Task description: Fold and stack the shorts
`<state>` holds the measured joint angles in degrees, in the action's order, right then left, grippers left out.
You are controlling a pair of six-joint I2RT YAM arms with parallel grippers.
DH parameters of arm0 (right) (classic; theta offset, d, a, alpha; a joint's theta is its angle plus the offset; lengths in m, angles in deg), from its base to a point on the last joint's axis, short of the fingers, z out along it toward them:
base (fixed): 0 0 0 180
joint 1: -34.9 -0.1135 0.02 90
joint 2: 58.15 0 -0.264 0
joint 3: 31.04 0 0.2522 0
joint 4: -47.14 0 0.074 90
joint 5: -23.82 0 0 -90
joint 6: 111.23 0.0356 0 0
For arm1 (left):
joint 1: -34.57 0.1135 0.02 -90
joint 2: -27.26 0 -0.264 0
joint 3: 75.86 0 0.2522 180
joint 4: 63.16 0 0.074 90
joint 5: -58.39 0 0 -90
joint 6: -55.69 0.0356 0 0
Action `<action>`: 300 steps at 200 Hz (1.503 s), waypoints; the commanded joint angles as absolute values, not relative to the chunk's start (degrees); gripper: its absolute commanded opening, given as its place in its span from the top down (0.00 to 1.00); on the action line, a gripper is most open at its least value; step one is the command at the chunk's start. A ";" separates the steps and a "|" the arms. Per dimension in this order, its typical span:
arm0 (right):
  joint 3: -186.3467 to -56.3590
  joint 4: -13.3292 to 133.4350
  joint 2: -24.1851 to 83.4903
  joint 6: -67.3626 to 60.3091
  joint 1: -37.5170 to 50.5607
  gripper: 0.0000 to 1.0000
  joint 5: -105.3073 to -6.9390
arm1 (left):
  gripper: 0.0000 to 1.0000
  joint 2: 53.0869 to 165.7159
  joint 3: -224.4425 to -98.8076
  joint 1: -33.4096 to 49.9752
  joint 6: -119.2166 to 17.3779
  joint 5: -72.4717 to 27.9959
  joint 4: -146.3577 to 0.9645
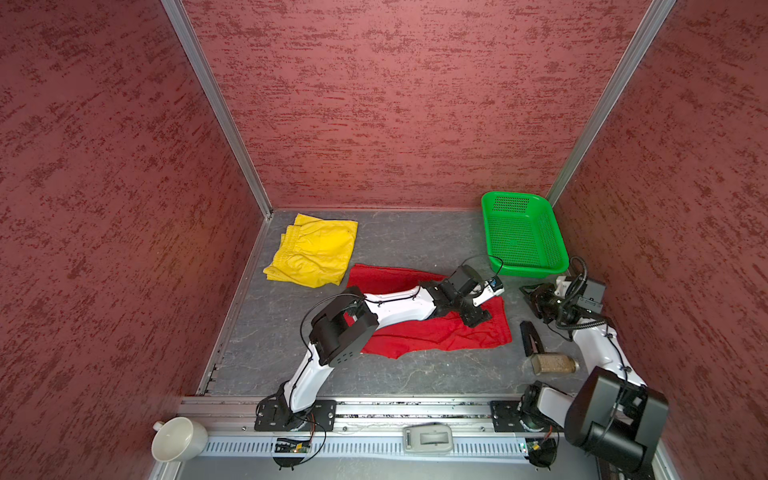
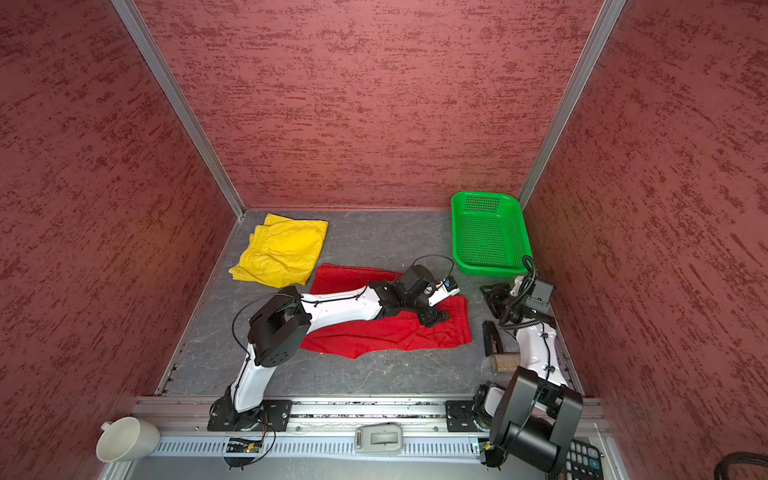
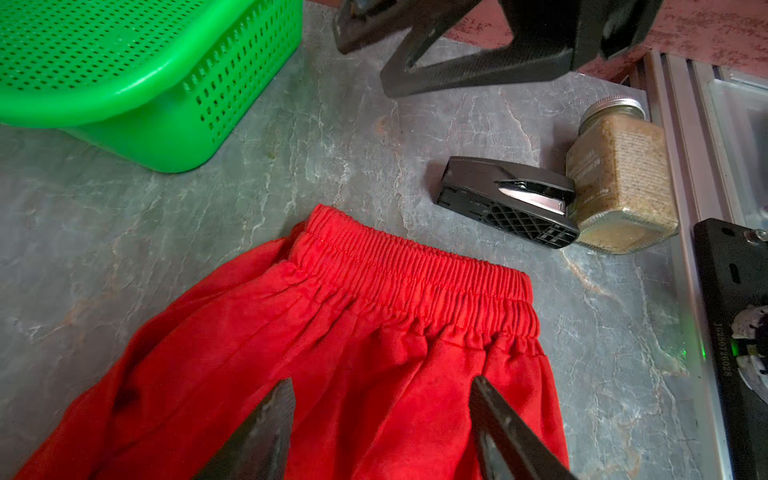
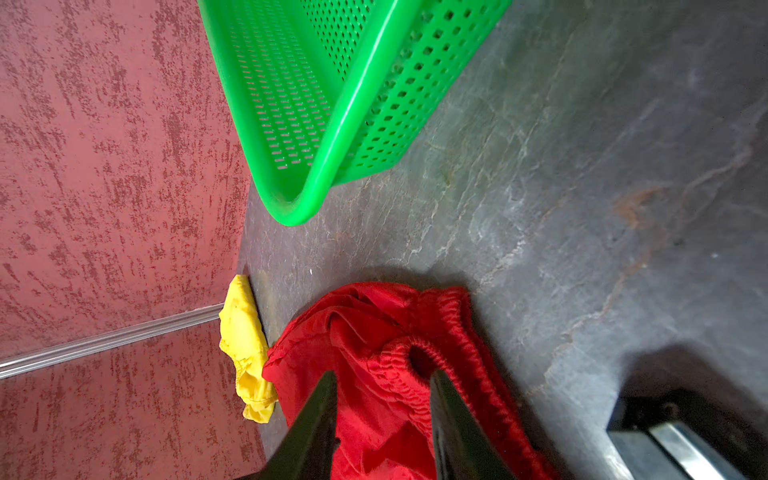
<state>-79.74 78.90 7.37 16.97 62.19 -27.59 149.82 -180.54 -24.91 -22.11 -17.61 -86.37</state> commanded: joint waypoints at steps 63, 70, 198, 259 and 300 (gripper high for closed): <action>-77.19 81.55 2.22 17.40 63.13 0.60 -30.28 | 0.29 155.55 -183.90 -26.15 -14.20 -13.20 -88.87; -76.98 81.70 2.15 17.36 63.12 0.59 -30.38 | 0.28 155.90 -184.09 -26.25 -13.42 -13.32 -88.77; -77.68 83.05 2.15 17.23 63.16 0.56 -30.37 | 0.25 154.79 -182.85 -31.10 -10.52 -11.13 -82.57; -75.79 82.52 1.82 17.45 63.18 0.53 -29.71 | 0.25 161.36 -186.04 -32.56 -5.01 -20.64 -87.09; -74.59 82.87 1.57 17.47 63.20 0.44 -28.49 | 0.34 161.37 -183.16 -33.04 -2.48 -23.81 -86.37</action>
<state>-75.39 83.08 2.38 17.62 62.85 -29.36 160.75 -185.08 -32.63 -5.25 -20.23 -84.66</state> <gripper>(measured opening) 0.532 0.714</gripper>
